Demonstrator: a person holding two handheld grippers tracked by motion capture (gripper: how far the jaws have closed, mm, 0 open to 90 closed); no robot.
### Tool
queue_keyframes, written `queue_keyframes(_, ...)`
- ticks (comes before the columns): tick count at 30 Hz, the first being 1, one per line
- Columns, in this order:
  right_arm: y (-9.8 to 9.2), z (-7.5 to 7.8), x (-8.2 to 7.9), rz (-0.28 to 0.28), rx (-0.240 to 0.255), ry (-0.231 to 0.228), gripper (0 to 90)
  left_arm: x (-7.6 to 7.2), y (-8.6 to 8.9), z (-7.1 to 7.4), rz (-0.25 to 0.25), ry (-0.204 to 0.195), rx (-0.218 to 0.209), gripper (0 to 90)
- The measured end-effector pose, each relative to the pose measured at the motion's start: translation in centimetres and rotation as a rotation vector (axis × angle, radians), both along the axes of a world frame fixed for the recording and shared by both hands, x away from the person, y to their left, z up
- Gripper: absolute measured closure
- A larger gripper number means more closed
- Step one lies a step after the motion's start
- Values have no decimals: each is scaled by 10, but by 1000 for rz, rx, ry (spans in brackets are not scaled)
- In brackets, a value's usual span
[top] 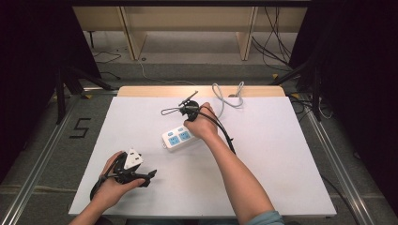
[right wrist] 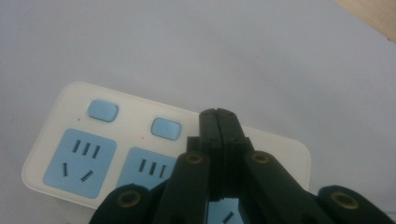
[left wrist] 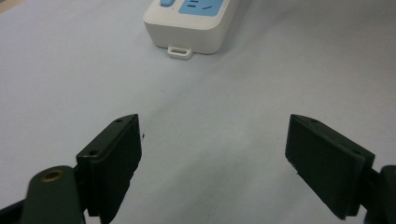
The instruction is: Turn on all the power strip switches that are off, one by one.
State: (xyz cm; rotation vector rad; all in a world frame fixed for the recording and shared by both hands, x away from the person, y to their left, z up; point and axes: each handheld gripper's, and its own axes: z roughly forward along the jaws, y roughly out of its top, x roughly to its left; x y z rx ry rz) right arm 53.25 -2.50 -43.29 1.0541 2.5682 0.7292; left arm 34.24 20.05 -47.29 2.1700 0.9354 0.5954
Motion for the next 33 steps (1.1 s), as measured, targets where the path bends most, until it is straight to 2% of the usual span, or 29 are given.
queue_keyframes(24, 10, 6, -8, 23, 22, 5, 900, 0, 0, 1, -5, -3, 7, 185)
queue_keyframes(33, 16, 4, -9, 35, 12, 13, 900, 0, -1, 1, -3, -4, 3, 185)
